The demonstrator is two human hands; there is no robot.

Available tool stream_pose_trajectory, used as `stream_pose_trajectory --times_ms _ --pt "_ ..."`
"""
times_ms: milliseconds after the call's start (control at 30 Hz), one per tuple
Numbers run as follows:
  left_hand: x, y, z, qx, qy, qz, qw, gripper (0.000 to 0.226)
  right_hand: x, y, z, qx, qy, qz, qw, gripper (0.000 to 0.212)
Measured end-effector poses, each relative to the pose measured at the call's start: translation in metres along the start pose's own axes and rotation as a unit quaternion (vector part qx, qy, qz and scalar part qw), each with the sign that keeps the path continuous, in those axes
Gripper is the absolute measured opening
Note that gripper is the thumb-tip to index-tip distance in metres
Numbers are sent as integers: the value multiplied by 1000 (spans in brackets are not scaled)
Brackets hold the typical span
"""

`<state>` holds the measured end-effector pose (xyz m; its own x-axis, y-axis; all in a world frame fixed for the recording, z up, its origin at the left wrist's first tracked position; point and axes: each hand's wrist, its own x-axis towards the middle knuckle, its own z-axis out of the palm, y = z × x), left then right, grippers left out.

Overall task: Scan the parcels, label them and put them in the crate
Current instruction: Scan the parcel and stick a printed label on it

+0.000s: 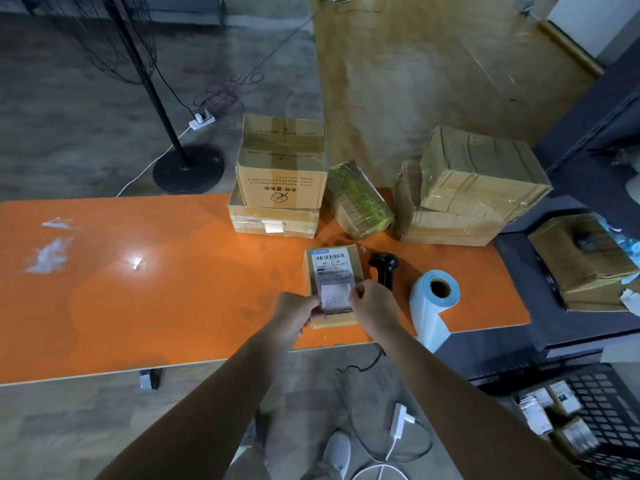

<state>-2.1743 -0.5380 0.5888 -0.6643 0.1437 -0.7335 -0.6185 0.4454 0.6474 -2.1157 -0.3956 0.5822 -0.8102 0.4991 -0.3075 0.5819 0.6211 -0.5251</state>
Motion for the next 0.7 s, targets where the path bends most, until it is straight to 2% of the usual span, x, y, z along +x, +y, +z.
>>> stream_pose_trajectory --times_ms 167,300,433,500,633,700 --pt "3 1 5 57 31 37 997 22 0 -2 7 -58 29 8 998 22" --pt "1 0 3 -44 16 -8 999 19 0 -5 9 -58 31 17 998 23" --pt "7 -5 -2 -87 44 -13 995 22 0 -5 9 -47 30 25 998 22" --pt "13 -8 -6 -47 59 12 997 26 0 -5 9 -50 25 20 998 22" --pt "22 -5 -2 108 51 93 988 45 -1 -5 8 -51 26 21 998 20" --pt "27 0 4 152 42 98 983 46 0 -5 8 -52 27 27 998 18"
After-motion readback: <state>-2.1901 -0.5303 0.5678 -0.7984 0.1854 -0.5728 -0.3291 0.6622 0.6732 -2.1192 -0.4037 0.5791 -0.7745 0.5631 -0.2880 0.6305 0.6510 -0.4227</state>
